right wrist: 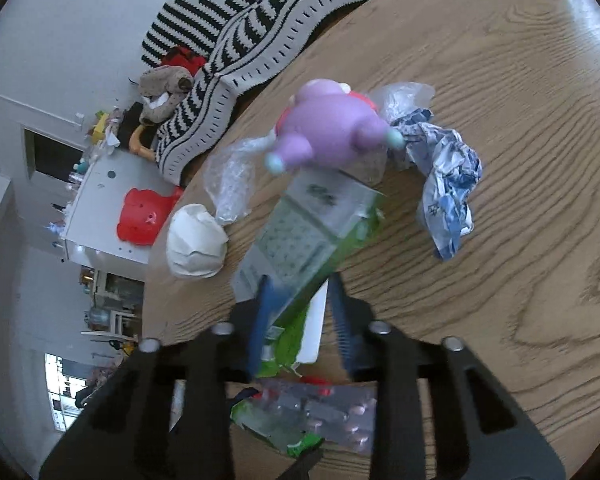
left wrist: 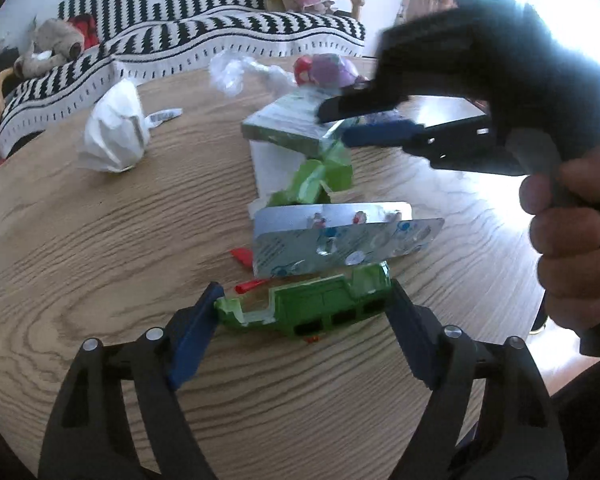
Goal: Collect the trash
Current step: 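Grasp the green toy car packaging with the left tool while the right tool grasps the green box, then carry both items over the black bin and open both tools to drop them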
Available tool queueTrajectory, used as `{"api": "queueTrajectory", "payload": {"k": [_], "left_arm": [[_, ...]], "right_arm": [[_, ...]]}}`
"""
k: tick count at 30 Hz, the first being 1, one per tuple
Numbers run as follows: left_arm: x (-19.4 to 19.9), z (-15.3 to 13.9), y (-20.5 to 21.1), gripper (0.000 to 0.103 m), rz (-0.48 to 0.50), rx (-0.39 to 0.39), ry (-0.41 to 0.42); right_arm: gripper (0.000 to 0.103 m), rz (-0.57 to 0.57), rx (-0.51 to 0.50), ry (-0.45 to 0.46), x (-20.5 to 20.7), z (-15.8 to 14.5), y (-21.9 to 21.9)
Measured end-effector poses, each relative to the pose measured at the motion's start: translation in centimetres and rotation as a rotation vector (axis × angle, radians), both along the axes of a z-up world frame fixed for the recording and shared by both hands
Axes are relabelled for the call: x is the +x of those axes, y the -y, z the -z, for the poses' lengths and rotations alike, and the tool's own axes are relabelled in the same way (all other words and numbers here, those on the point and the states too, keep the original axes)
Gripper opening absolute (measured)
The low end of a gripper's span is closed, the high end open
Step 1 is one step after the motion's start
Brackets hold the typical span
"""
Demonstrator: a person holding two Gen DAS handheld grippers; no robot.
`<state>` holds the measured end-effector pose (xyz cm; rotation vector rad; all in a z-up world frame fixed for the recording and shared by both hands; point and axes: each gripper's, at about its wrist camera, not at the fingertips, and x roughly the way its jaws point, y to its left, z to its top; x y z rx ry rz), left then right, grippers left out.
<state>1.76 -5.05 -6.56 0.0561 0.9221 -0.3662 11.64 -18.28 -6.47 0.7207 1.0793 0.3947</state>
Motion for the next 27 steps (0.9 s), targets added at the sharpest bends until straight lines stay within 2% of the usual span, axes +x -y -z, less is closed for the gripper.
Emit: {"api": "queueTrajectory", "payload": {"k": [2,6,12,20,27], "left_arm": [[0.0,-0.2,-0.5,0.079,-0.017,0.005,-0.006],[-0.2,-1.2,-1.4,0.079,-0.036,0.008,0.004],[-0.6,-2.4,-1.8,0.078,-0.042,0.021,0.016],[-1.1,-4.6,-2.6,0.078,-0.057,0.036,0.077],[-0.3,-5.0,-1.9,0.078,-0.057,0.038,0.072]], "right_arm": [[0.018,-0.004,0.007,0.013,-0.4,-0.4,0.2],[0.014,-0.023,0.017,0.051,-1.1,-1.5,0.1],[0.013,-0.034,-0.035,0.130,-2.5,-3.8,0.1],[0.013,-0.013,-0.081,0.215,-4.2,-6.1,1.6],[0.013,0.021,-0.145,0.220,-5.2,-6.4,3.5]]}}
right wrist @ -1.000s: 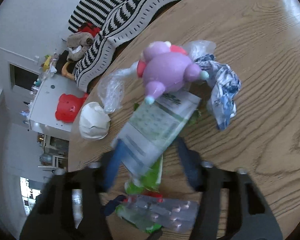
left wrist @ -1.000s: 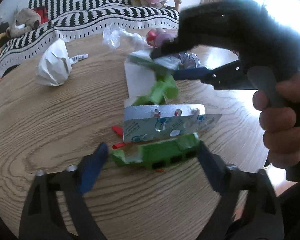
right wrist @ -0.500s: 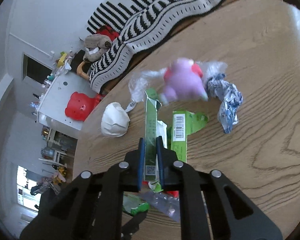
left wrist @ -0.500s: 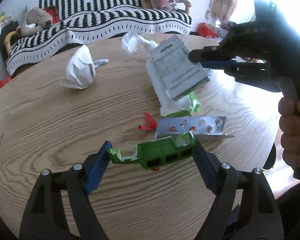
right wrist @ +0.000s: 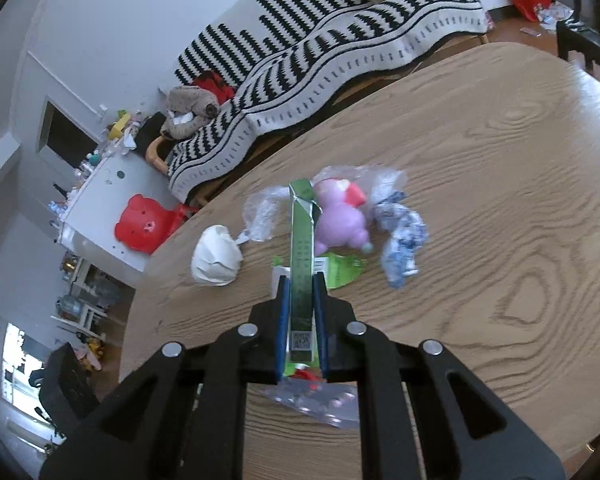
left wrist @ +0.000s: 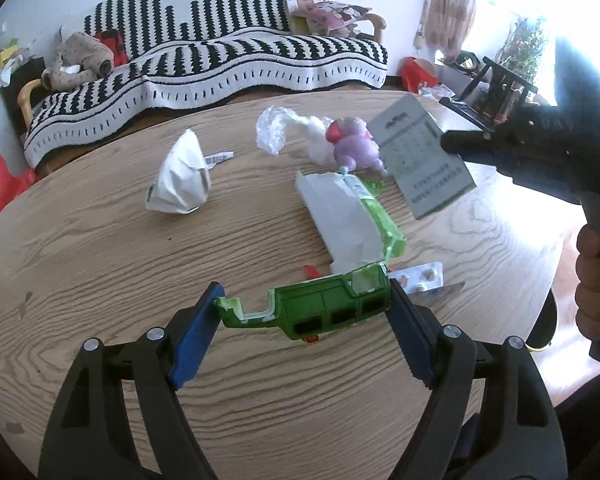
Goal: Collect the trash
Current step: 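Carry both items over the black bin and open both tools to drop them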
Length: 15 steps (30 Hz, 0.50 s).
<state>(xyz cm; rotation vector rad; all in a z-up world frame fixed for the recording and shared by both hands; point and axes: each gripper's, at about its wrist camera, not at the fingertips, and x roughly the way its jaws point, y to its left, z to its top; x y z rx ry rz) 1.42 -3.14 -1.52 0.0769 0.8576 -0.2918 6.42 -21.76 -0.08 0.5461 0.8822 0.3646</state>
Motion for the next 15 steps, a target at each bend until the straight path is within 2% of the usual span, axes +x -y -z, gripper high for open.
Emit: {"api": "queueTrajectory", "payload": {"k": [6,15], "left_arm": [[0.2,-1.0,3.2,0.078,0.043,-0.027,0.006],[-0.6,-1.9,13.3,0.078,0.193,-0.060,0.010]], "right_arm": [[0.013,0.059,-0.064,0.007,-2.2,-0.3,3.7],[0.013,0.204,-0.141,0.025,-8.0,-1.0,12.8]]}}
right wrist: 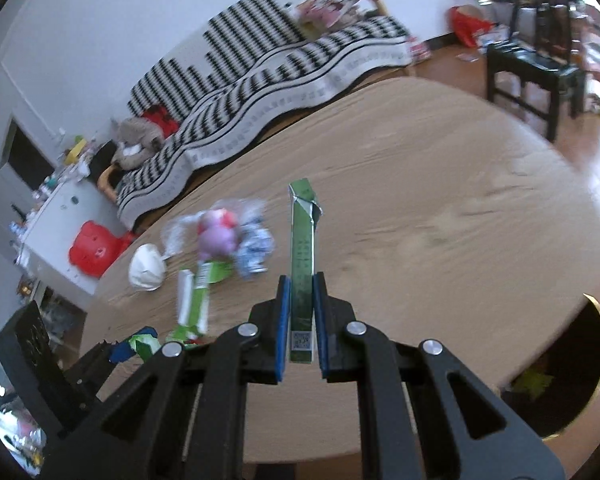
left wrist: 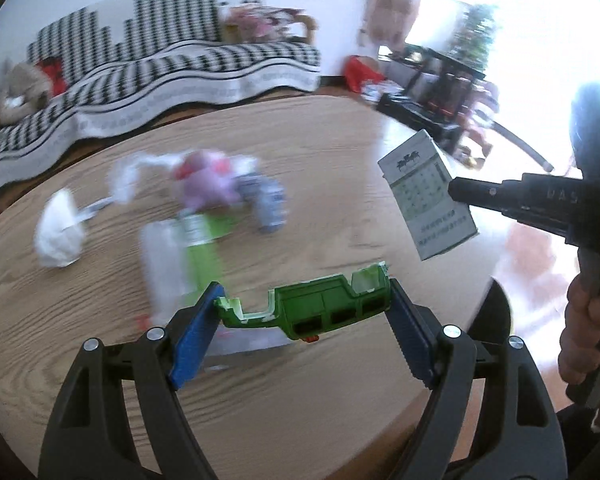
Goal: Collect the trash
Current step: 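Carry both items over the black bin and open both tools to drop them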
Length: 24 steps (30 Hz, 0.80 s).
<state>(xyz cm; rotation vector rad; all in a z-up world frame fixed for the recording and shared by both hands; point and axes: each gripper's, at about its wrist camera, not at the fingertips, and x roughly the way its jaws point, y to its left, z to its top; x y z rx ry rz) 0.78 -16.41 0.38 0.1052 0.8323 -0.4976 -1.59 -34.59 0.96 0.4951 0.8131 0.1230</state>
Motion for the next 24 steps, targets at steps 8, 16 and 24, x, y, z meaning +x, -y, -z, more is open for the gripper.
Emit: {"api": "queueTrajectory", "payload": {"k": [8,16,24], "left_arm": [[-3.3,0.4,11.3,0.078,0.218,-0.038,-0.016],[-6.4,3.5,20.6,0.079,0.402,-0.049,-0.082],[-7.5,6.9,25.9,0.079,0.482,-0.018,-0.121]], "right_arm": [[0.013,0.187,-0.020,-0.003,-7.7,0.5,10.6],[0.013,0.358,-0.025,-0.071,-15.2,3.3,19.2],[0.013,0.441,-0.014,-0.167,-17.8,7.5,23.1]]}}
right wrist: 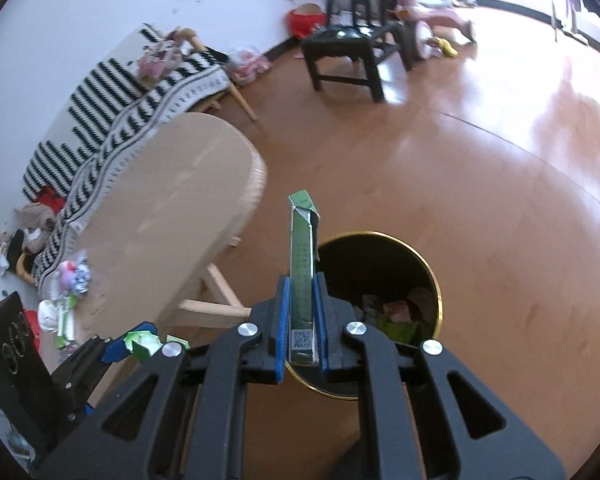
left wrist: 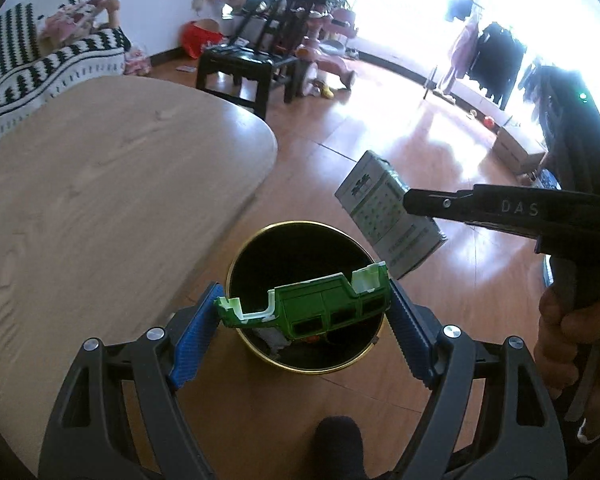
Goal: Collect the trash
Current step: 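Carry both items over the black bin and open both tools to drop them, then move both tools back over the table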
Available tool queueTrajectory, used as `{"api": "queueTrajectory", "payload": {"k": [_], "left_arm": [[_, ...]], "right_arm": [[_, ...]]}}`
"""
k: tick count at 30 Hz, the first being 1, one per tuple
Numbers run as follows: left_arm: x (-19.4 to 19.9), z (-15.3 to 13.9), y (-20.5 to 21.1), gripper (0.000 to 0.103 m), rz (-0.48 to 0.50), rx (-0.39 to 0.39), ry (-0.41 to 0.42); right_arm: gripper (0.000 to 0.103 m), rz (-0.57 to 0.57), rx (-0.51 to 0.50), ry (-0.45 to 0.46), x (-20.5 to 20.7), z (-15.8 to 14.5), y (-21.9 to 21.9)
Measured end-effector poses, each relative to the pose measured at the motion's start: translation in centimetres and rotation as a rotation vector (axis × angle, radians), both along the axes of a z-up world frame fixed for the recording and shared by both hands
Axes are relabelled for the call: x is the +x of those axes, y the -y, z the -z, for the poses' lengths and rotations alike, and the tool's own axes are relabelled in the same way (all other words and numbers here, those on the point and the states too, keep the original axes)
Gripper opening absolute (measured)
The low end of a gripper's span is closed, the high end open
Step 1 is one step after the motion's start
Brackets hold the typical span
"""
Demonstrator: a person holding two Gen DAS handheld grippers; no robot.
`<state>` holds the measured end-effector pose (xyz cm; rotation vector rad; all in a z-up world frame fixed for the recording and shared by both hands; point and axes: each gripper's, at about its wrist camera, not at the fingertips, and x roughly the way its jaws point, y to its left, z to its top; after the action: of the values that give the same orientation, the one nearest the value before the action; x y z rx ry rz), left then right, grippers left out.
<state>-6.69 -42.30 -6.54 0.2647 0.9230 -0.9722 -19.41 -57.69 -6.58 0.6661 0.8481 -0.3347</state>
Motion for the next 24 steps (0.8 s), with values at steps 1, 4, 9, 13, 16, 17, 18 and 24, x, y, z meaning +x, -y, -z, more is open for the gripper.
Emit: {"api": "queueTrajectory", "payload": {"k": [1,4,9,13,16,17,18,24], "left_arm": [[0.1,0.5,0.5,0.079,0.001,0.009,-0.004],[0.5,1.3,1.4,0.079,0.010,0.025,-0.019],[0.7,1.9,2.1,0.079,0.013,0.039,-0.017],[0.7,2.3,2.4,0.079,0.014,0.043,-0.012],[0.5,2.5,2.8,0.079,0.014,0.046,-0.010],[0.5,2.7,3.1,0.079,0.019,0.047,-0.010],[0.4,2.8,3.2,0.079,0.024,0.048,-0.010],[-0.3,3.5,4.1,0.092,0.040,0.071,-0.004]], "right_arm": [[0.013,0.005,0.008,-0.009,0.1,0.4,0.2],[0.013,0.003,0.010,-0.023,0.2,1.2,0.5],[0.013,0.003,0.006,-0.023,0.8,1.1,0.2],[0.013,0.005,0.008,-0.026,0.8,1.1,0.2],[0.013,0.011,0.011,-0.029,0.9,1.1,0.2],[0.013,0.013,0.013,-0.029,0.9,1.1,0.2],[0.013,0.015,0.015,-0.029,0.8,1.2,0.3],[0.074,0.046,0.048,-0.013,0.5,1.3,1.3]]}}
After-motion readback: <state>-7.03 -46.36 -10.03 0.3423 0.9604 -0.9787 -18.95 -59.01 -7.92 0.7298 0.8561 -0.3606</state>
